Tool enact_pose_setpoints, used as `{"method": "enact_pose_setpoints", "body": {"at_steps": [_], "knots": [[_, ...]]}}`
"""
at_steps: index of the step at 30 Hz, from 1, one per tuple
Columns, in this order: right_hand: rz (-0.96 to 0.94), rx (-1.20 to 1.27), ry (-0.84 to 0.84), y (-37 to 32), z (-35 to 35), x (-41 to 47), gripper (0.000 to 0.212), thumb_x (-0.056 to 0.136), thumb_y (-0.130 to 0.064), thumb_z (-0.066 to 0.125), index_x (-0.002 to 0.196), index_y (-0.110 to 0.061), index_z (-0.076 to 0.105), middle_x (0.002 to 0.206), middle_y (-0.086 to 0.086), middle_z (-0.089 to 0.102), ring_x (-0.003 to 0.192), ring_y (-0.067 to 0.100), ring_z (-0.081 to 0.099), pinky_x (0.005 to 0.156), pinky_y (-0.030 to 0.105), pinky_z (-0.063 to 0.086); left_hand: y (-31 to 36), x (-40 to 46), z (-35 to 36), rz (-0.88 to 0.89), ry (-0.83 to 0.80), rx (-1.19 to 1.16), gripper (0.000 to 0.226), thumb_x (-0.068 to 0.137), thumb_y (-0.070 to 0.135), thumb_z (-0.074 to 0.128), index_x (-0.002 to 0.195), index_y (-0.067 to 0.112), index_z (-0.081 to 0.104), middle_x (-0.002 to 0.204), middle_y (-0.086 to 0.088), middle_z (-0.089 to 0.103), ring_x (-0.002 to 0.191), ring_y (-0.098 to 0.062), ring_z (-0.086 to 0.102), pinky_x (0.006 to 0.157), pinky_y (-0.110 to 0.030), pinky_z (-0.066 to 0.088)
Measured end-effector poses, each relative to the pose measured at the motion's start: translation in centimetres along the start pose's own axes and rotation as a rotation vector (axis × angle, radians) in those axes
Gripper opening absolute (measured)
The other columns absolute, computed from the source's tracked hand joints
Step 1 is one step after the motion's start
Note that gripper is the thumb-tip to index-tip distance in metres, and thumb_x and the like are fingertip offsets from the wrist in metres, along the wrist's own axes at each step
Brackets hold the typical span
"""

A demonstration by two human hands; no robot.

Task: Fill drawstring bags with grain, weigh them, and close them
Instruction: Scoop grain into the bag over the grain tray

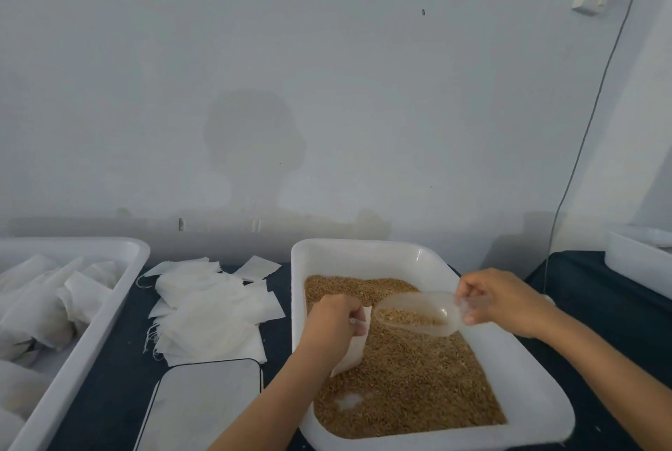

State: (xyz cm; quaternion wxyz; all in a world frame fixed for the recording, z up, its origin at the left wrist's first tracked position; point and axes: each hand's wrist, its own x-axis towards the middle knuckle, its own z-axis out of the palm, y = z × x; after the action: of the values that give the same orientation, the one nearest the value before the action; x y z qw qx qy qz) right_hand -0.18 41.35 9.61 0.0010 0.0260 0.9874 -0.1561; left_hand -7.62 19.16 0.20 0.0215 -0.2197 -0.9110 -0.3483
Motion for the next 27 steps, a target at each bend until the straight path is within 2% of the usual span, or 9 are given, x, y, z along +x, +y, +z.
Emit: {"method": "enact_pose_setpoints", "body": {"at_steps": [3,6,10,13,17,20,23,25,27], "knots": [[0.017,-0.070,0.108,-0.7,0.2,0.6,0.013,0.079,-0.011,0.070,0.087,-0.017,0.062,0.086,-0.006,0.063,0.085,0.014,0.059,0.074,0.029,0.044,0.1,0.1,0.0,0.013,-0.047,0.047,0.013,0.087,0.004,0.058,0.089,0.013,0.066,0.088,0.004,0.057,0.080,-0.009,0.048,0.069,-0.016,0.036],[-0.041,-0.201,0.202,-1.5,0.6,1.0,0.012,0.082,-0.015,0.068,0.090,-0.021,0.061,0.085,-0.010,0.063,0.082,0.008,0.055,0.061,0.019,0.032,0.2,-0.1,0.1,0.046,-0.021,0.040,0.010,0.086,0.008,0.062,0.094,0.008,0.069,0.102,0.000,0.064,0.085,-0.009,0.051,0.071,-0.015,0.036],[-0.129,-0.331,0.283,-2.4,1.1,1.4,0.011,0.085,-0.017,0.064,0.090,-0.024,0.058,0.083,-0.012,0.065,0.081,0.005,0.056,0.075,0.023,0.026,0.0,-0.1,0.2,0.057,0.003,0.028,0.010,0.086,0.010,0.064,0.094,0.009,0.069,0.107,-0.001,0.063,0.085,-0.008,0.048,0.073,-0.015,0.035],[-0.184,-0.428,0.318,-3.1,1.3,1.6,0.017,0.085,-0.021,0.065,0.087,-0.030,0.051,0.087,-0.013,0.063,0.080,0.005,0.052,0.079,0.026,0.028,0.0,0.1,0.2,0.059,-0.020,0.046,0.014,0.087,0.009,0.063,0.100,0.008,0.069,0.111,-0.003,0.062,0.090,-0.012,0.053,0.074,-0.014,0.035],[-0.258,-0.567,0.385,-3.4,1.4,1.7,0.018,0.089,-0.026,0.061,0.105,-0.032,0.055,0.099,-0.014,0.061,0.092,0.007,0.053,0.082,0.026,0.025,0.0,0.1,0.2,0.062,-0.022,0.060,0.014,0.087,0.009,0.062,0.099,0.007,0.069,0.110,-0.005,0.063,0.101,-0.019,0.058,0.074,-0.018,0.037],[-0.300,-0.692,0.413,-3.4,1.4,1.8,0.020,0.093,-0.026,0.054,0.112,-0.032,0.052,0.102,-0.016,0.057,0.098,0.008,0.051,0.084,0.026,0.023,0.0,0.1,0.2,0.066,-0.019,0.061,0.013,0.087,0.008,0.061,0.098,0.008,0.069,0.104,-0.003,0.063,0.093,-0.015,0.057,0.072,-0.016,0.036],[-0.283,-0.763,0.431,-3.3,1.4,1.7,0.022,0.094,-0.017,0.049,0.110,-0.030,0.052,0.102,-0.015,0.057,0.099,0.012,0.052,0.087,0.028,0.023,-0.1,0.1,0.3,0.067,-0.018,0.059,0.015,0.087,0.003,0.058,0.089,0.015,0.066,0.089,-0.001,0.058,0.079,-0.008,0.047,0.065,-0.012,0.032],[-0.240,-0.788,0.421,-3.1,1.3,1.6,0.022,0.092,-0.014,0.049,0.108,-0.030,0.052,0.100,-0.014,0.057,0.097,0.012,0.052,0.086,0.029,0.026,-0.2,0.0,0.5,0.060,0.014,0.059,0.017,0.086,0.001,0.056,0.082,0.017,0.060,0.085,0.001,0.056,0.077,-0.008,0.047,0.066,-0.015,0.033],[-0.182,-0.796,0.382,-2.7,1.2,1.4,0.024,0.090,-0.011,0.052,0.107,-0.028,0.052,0.100,-0.013,0.059,0.095,0.013,0.053,0.082,0.030,0.028,-0.3,0.0,0.8,0.052,0.068,0.027,0.018,0.089,0.000,0.051,0.084,0.017,0.055,0.085,0.003,0.055,0.078,-0.011,0.049,0.065,-0.019,0.035]]}}
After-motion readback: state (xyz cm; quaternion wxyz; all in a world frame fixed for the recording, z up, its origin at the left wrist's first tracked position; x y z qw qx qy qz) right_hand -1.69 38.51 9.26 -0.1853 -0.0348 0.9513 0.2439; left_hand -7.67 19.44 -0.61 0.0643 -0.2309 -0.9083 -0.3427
